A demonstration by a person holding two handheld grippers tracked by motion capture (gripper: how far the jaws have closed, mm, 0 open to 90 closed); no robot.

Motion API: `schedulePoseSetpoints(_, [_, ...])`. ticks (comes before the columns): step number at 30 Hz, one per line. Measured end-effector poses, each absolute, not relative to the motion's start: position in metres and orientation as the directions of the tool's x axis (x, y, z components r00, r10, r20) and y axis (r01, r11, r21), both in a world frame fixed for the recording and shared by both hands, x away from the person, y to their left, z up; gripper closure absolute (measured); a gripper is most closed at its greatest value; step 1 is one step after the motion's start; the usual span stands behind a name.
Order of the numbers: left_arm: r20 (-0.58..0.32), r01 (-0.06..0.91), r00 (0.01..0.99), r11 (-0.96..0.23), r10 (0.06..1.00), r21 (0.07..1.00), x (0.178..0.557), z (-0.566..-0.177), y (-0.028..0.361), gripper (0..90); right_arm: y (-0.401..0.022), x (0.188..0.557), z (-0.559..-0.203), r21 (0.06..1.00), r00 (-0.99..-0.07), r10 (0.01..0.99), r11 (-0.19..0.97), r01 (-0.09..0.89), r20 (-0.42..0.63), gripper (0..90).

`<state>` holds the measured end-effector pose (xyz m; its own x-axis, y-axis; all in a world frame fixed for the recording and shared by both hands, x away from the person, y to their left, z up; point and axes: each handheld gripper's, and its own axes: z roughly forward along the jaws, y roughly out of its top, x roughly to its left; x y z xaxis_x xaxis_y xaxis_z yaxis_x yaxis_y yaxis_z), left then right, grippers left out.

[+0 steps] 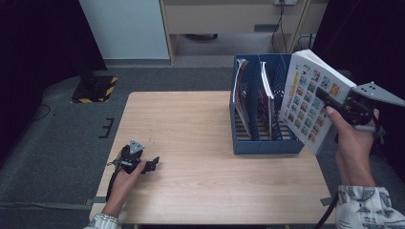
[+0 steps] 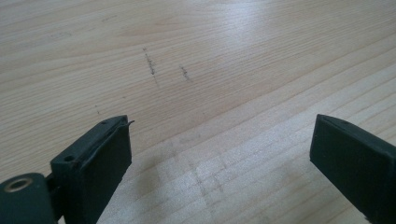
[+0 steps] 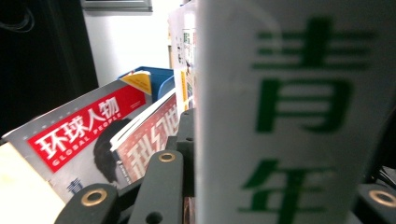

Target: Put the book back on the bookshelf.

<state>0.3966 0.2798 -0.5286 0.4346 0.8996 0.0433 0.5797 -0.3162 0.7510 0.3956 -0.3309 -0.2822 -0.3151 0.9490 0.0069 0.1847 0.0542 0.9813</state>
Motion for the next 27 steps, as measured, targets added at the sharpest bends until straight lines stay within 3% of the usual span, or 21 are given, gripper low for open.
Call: schedulePoseSetpoints(27, [0.061,0.585,0.433,-0.332,0.899,0.740,0.404,-0.535,0.280,5.4,-0.328,0.448,-0.296,0.984,-0.187,0.982,0.000,0.176,0.034,74.0])
